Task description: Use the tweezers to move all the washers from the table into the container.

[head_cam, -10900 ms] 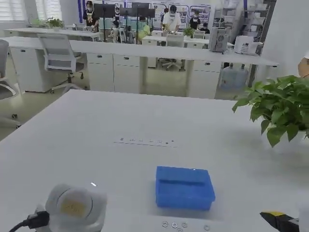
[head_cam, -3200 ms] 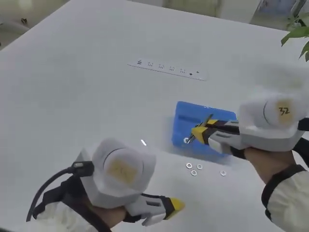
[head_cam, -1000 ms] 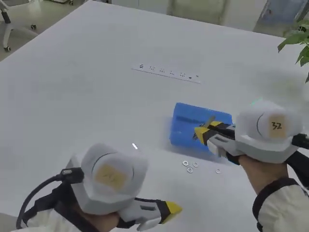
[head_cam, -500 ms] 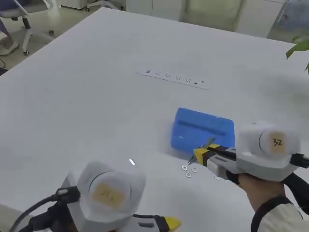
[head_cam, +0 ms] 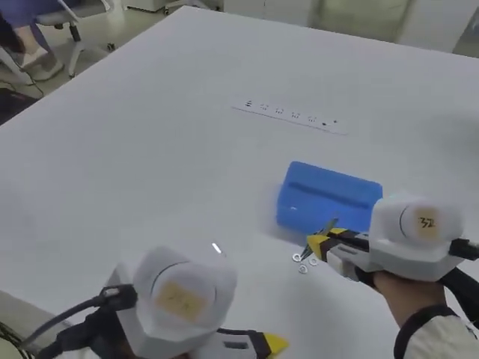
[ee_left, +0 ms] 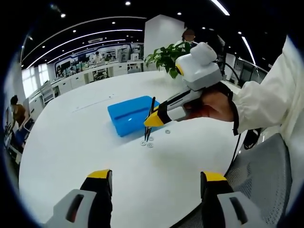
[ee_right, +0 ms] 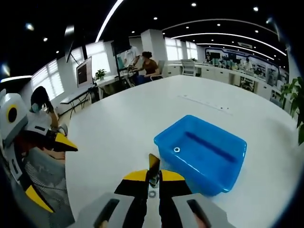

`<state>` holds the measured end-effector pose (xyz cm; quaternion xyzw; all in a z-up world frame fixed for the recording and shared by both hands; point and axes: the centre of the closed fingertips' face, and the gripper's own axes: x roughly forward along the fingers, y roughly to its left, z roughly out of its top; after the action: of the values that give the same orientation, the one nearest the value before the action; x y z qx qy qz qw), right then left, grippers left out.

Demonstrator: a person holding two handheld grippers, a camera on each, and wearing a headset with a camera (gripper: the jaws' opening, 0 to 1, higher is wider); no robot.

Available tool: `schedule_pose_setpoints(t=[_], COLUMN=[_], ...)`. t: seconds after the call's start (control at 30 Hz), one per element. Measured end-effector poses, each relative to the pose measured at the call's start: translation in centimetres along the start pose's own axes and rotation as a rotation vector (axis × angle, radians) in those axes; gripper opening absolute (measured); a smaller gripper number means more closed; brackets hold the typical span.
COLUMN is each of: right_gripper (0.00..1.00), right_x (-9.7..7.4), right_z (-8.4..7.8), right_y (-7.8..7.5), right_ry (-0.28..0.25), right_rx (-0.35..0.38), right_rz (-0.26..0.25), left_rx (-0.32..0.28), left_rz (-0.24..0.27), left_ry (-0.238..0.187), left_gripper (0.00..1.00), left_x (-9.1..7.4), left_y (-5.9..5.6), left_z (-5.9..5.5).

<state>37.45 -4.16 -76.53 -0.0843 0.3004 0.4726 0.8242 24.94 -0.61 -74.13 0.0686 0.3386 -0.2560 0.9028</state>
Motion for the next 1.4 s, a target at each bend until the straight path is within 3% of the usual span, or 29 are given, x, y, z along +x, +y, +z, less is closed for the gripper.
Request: schedule_pose_setpoints(t=[0.57,0.77,1.1,1.4], right_gripper=[0.04,0.04,0.02,0.02], right_x=[0.5,0.7,1.0,-0.8], right_z=[-0.3,-0.1,-0.1,3.2], right_y=[0.6,0.9,0.5,0.5], right_ry=[-0.013,0.003,0.03,-0.043], right_rx=[-0.014,-0.036,-0.005,0.028], right_rz=[0.001,-0.012,-0.014,0.008], left_rx=[0.021,0.029,0.022,0.019], left_rz=[-0.006,-0.008,-0.017,-0.022], left_ry=[0.017,0.019,0.021,0.023], left_gripper=[0.77,0.77,0.8,0.8], left_x=[0.3,0.4,0.2,0.3], left_y=[-0.4,-0.4,-0.2,0.1], left_z=[-0.2,-0.3,-0.4,-0.4])
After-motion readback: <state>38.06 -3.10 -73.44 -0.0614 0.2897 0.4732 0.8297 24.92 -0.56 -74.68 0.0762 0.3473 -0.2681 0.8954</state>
